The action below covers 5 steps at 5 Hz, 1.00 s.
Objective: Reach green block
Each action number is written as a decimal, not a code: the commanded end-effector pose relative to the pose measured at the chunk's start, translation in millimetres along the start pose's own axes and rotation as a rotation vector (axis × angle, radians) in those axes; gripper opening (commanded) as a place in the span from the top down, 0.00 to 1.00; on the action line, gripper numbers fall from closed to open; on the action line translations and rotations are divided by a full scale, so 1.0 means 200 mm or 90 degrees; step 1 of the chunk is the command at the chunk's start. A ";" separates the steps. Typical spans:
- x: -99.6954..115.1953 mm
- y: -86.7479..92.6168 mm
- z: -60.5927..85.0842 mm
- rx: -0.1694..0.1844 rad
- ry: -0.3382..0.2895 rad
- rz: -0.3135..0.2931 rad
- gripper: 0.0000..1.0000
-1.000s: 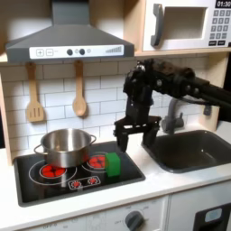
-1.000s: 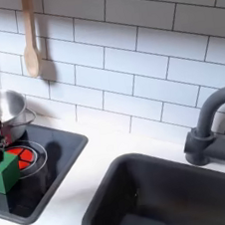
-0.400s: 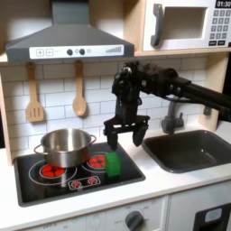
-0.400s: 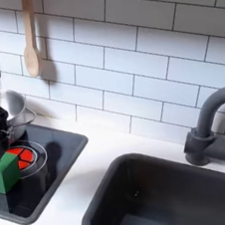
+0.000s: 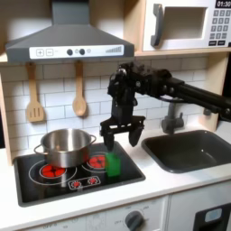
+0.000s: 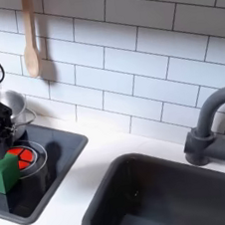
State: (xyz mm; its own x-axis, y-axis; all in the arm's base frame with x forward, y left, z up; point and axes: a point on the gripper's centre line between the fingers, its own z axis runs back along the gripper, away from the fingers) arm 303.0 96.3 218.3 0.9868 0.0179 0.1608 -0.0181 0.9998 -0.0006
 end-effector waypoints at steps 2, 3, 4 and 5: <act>0.07 0.02 -0.05 0.003 -0.001 0.011 0.00; 0.07 0.02 -0.10 -0.001 0.007 0.008 0.00; 0.08 0.03 -0.12 0.004 0.010 0.007 0.00; 0.09 0.03 -0.13 0.009 0.005 0.008 0.00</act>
State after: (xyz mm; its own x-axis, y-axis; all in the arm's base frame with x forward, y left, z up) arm 324.4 105.2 196.0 0.9872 0.0434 0.1535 -0.0453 0.9989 0.0088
